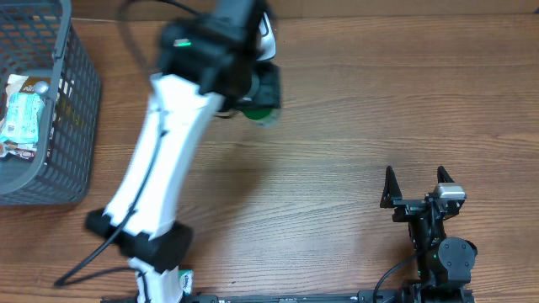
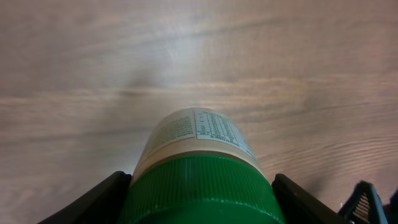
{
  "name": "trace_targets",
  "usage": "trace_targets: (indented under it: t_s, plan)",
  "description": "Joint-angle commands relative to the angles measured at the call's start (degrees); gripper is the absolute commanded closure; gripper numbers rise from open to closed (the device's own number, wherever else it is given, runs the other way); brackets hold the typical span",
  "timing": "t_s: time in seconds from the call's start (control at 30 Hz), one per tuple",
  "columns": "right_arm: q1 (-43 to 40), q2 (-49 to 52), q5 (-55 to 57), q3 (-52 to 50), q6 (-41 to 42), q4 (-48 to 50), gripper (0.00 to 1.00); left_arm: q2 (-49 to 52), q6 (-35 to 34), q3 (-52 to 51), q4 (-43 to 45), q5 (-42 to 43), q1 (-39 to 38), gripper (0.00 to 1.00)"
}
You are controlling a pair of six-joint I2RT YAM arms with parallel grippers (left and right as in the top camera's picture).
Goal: Scan the item barcode
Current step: 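Carry the bottle with the left gripper toward the table center, then lower the bottle upright onto the table and open the left gripper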
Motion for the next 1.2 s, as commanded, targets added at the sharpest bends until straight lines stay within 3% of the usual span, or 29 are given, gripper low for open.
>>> trace_targets:
  t_s: [0.0,0.33,0.63,1.0,1.1,1.17]
  plan:
    - [-0.2,-0.5,0.5,-0.6,0.2,0.3,0.0,4.9,-9.0,-0.2,0.1,-2.7,-3.9,0.56]
    - [-0.2,-0.5,0.5,-0.6,0.2,0.3,0.0,18.0,-19.3,-0.2,3.6,-4.1,-11.2,0.55]
    - [-0.2,-0.5,0.5,-0.6,0.2,0.3,0.0,24.5,-22.6,-0.2,13.3,-4.2,-14.5,0.54]
    - [-0.2,-0.5,0.5,-0.6,0.2,0.3,0.0,29.4,-23.8,-0.2,16.8,-4.5,-16.1,0.53]
    - [-0.2,-0.5,0.5,-0.6,0.2,0.3,0.0,29.5,-23.7,-0.2,17.0,-4.7,-16.1,0.45]
    - [-0.2,-0.5,0.5,-0.6,0.2,0.3,0.0,29.5,-22.4,-0.2,17.0,-5.3,-16.1,0.34]
